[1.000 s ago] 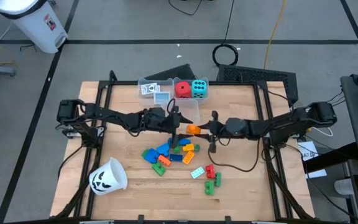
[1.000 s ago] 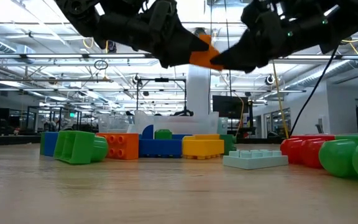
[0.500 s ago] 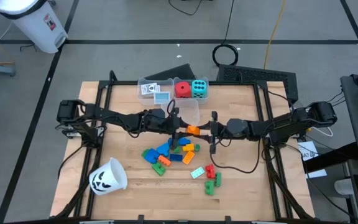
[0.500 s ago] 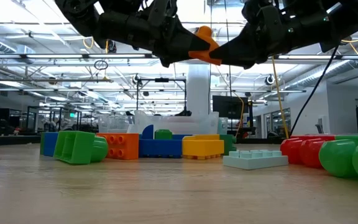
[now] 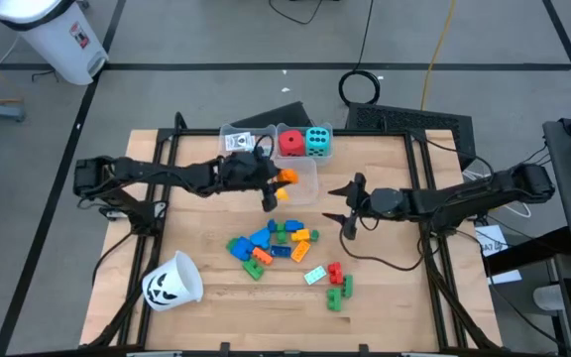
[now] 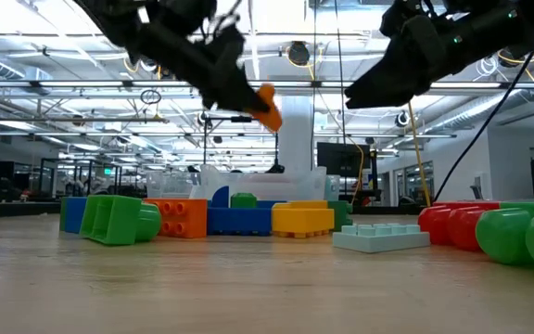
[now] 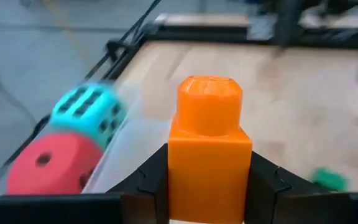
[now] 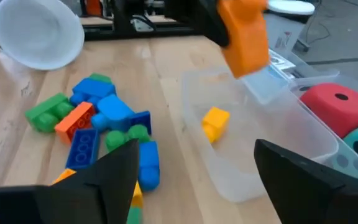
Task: Pick & Place Toys
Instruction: Put the orange game piece into the bottom transparent bin, then put the green game piece into the bottom transparent bin
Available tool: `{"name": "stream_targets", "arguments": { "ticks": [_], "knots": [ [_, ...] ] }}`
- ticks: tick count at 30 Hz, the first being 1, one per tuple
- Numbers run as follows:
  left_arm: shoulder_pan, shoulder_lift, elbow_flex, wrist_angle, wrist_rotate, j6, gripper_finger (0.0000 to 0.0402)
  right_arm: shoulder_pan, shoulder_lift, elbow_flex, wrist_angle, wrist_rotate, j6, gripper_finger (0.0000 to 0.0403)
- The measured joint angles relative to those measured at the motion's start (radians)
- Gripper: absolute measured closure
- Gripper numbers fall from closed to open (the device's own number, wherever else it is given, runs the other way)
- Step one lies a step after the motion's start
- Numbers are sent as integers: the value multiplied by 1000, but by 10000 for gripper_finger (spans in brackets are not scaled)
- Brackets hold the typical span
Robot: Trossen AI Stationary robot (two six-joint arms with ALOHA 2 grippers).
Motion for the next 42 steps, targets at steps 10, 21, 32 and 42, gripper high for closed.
{"name": "stream_targets", "arguments": {
  "ticks": [10,21,32,42],
  "knots": [
    [83,148,-25,7,-17,-71,269,1,-4,0,-6,0,4,132],
    [74,116,-23,13,-90,-94,25,2,-4,0,-18,-75,23,139],
    [31,9,-24,-26,-83,-229,67,95,4,0,-116,-510,-19,141],
    [-24,3,-24,0,-80,-284,89,318,230,-1,-187,-445,-80,141]
  ]
}}
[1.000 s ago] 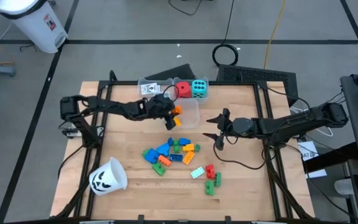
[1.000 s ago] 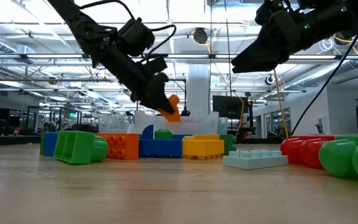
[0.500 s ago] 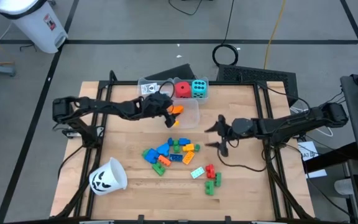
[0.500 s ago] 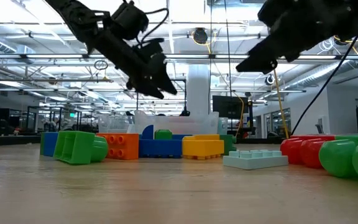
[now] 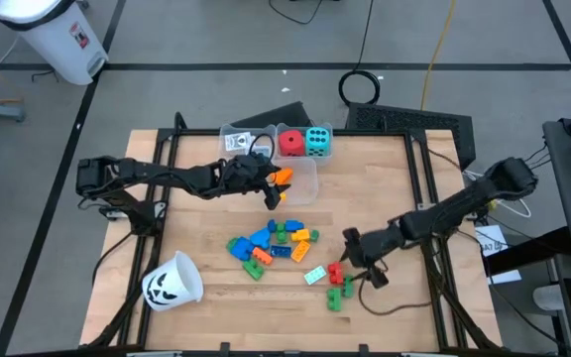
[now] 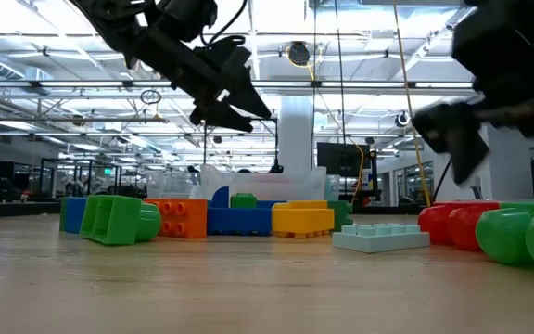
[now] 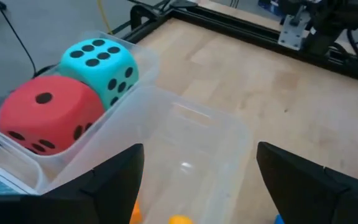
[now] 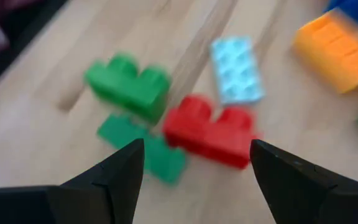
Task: Pick & Place Toys
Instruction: Put the green game piece into the bottom transparent bin
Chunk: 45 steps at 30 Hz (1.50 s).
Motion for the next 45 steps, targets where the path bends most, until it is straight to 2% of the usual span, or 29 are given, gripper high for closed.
{"name": "stream_targets", "arguments": {
  "ticks": [5,12,16,21,28,32,36,41,43,45],
  "knots": [
    [-19,0,0,0,-1,-25,89,59,115,0,35,2,0,141],
    [-28,0,0,17,-3,-69,89,90,217,0,205,6,-38,142],
    [-28,0,0,25,-3,-91,89,90,247,0,246,29,-54,161],
    [-28,0,0,23,-3,-102,89,87,247,0,242,35,-60,221],
    [-28,0,0,22,-3,-101,89,87,243,0,241,33,-60,344],
    [-28,0,0,22,-2,-102,89,87,189,0,194,30,-17,350],
    [-28,0,0,22,-2,-119,89,88,69,0,120,55,27,350],
    [-37,14,0,74,44,-84,89,80,-91,0,89,252,74,350],
    [-48,26,0,125,90,-47,89,53,-135,0,91,349,132,346],
    [-61,48,0,205,132,-10,89,5,-169,0,93,396,149,342]
  ]
}}
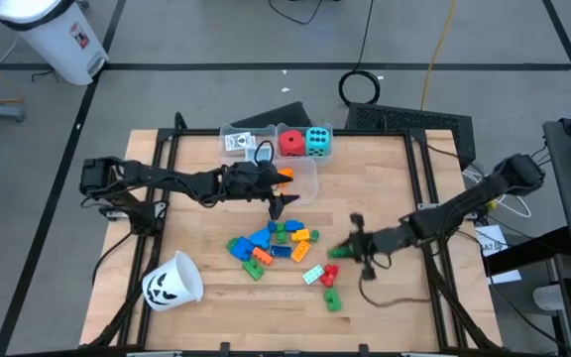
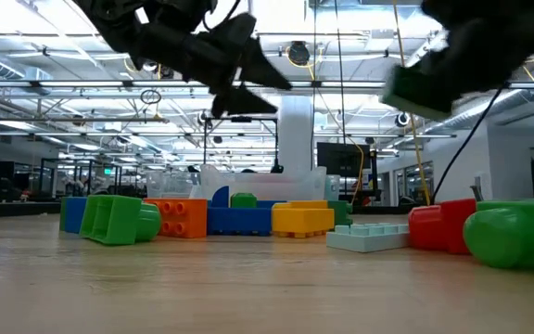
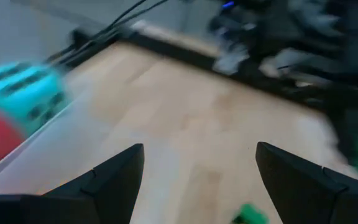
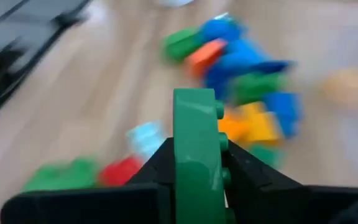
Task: Pick & Place Toys
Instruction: Put the green game piece into the bottom transparent bin
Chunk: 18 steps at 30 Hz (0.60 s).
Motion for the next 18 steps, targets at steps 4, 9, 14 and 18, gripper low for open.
{"name": "stream_targets", "arguments": {
  "ticks": [4,9,14,18],
  "knots": [
    [-32,49,0,146,48,58,89,-110,-12,0,16,0,-36,347],
    [-63,92,0,210,73,154,89,-232,29,0,105,-7,-99,348],
    [-72,108,0,203,72,192,89,-326,102,0,272,-118,-155,347],
    [-72,108,0,195,72,214,89,-372,164,0,389,-163,-179,347]
  ]
}}
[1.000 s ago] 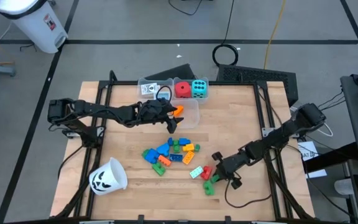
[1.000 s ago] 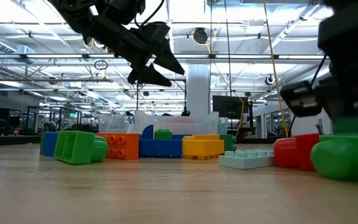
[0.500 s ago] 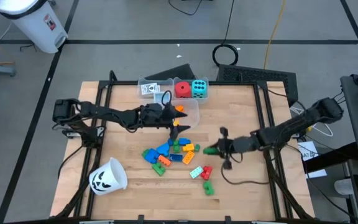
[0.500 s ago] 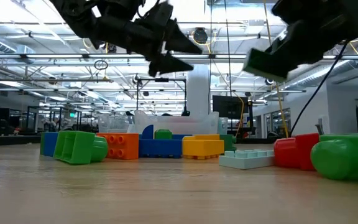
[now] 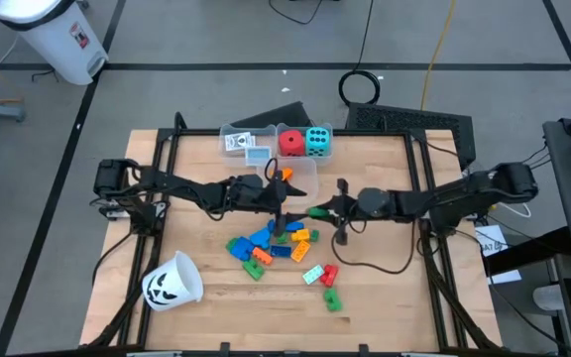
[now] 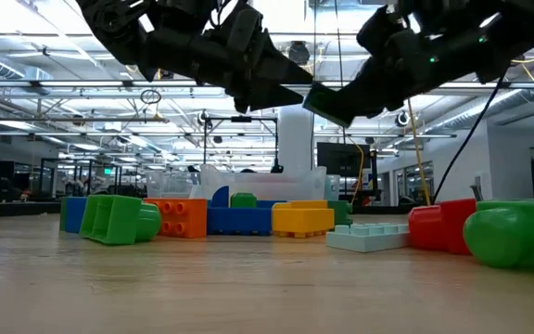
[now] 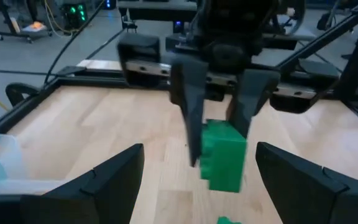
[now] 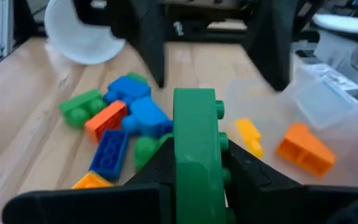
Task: Pick & Place Toys
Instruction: Put the green game piece into the bottom transparent bin
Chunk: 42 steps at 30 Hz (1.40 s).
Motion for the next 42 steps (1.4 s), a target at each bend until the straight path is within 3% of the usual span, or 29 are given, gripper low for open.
{"name": "stream_targets", "arguments": {
  "ticks": [7,13,26,31,35,42],
  "knots": [
    [4,0,0,-39,-1,0,89,-19,66,0,160,0,-49,347],
    [14,0,0,-44,-1,-15,103,-18,72,0,172,-6,-59,347],
    [13,0,-1,-36,40,12,298,-19,72,-1,178,-21,-51,346],
    [15,-1,-1,-29,38,23,302,-19,71,-1,177,-21,-50,340],
    [28,-42,-1,-61,24,23,302,-19,63,3,165,-13,-45,311],
    [93,-162,1,-208,-82,15,303,-14,-62,-2,-65,57,26,243]
  ]
}}
